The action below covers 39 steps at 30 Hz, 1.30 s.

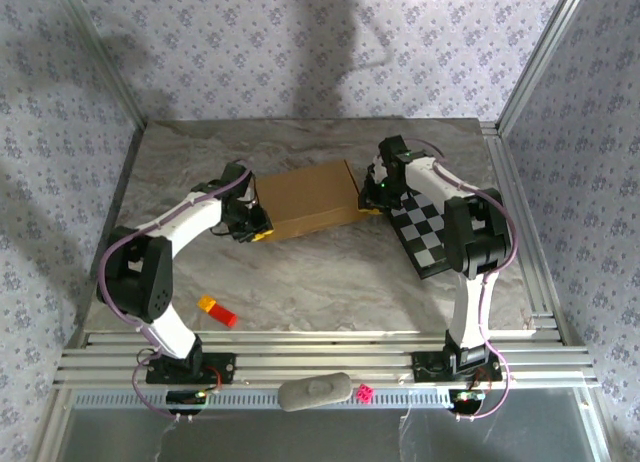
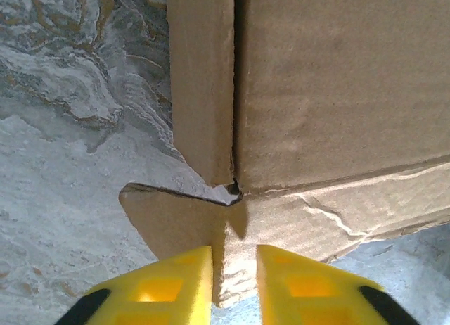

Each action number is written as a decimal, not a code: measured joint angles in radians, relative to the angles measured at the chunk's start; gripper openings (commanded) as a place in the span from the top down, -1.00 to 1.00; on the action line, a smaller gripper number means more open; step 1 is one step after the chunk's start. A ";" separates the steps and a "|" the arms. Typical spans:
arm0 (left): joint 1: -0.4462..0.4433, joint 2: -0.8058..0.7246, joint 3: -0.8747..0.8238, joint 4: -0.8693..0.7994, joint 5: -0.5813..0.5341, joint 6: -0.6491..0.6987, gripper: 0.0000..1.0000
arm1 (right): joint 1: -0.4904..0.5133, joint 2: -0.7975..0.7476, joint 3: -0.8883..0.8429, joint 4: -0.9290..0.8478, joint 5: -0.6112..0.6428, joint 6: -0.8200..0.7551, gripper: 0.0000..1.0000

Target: Fold the paper box

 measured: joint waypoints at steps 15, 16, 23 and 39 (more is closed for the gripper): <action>0.086 0.029 0.309 -0.132 -0.093 0.012 0.05 | 0.010 -0.002 0.015 -0.012 0.069 -0.006 0.27; 0.090 0.036 0.309 -0.133 -0.096 0.012 0.04 | 0.010 -0.004 0.014 -0.012 0.076 -0.006 0.21; 0.080 0.057 0.267 -0.142 -0.077 0.037 0.05 | 0.006 -0.065 0.006 0.002 0.071 0.016 0.08; 0.003 0.009 0.076 -0.066 -0.061 0.047 0.04 | -0.017 -0.067 0.005 0.024 -0.024 0.102 0.05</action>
